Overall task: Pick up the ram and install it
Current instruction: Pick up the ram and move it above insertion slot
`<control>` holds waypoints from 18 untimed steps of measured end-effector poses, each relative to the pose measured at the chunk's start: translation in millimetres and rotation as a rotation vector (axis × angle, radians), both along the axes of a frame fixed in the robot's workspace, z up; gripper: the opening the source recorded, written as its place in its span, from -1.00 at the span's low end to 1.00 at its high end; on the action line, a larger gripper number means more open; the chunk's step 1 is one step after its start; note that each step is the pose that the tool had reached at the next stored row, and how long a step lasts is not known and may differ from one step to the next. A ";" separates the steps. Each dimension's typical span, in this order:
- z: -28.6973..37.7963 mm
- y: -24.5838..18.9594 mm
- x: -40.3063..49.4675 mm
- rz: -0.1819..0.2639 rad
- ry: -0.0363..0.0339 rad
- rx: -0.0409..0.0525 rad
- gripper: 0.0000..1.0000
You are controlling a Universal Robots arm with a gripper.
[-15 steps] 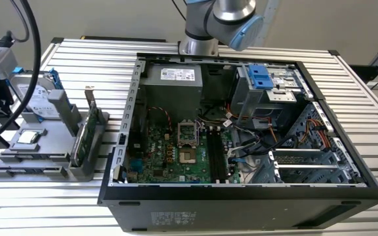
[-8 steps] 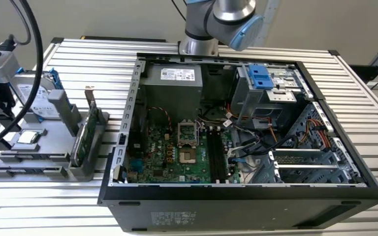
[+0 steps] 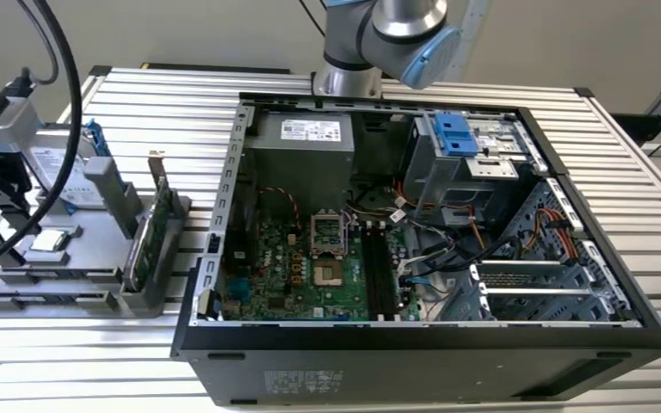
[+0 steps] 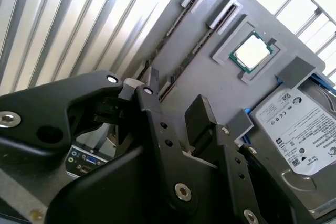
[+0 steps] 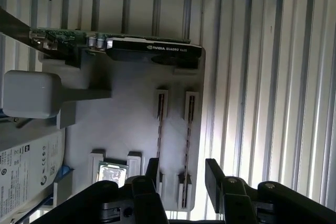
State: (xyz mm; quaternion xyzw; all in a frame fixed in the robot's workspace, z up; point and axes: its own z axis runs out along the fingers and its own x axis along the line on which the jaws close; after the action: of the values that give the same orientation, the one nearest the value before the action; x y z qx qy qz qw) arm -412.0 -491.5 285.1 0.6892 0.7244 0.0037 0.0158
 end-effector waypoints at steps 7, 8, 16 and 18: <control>-6.1 0.0 0.2 0.000 0.0001 0.0000 1.00; -7.0 0.0 0.2 0.000 0.0000 0.0000 1.00; -13.4 1.0 0.3 0.000 -0.0001 0.0001 1.00; -14.9 1.0 0.2 0.000 0.0000 0.0001 1.00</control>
State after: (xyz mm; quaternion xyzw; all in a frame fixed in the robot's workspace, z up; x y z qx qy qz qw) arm -411.8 -490.5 270.2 0.6892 0.7244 0.0037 0.0158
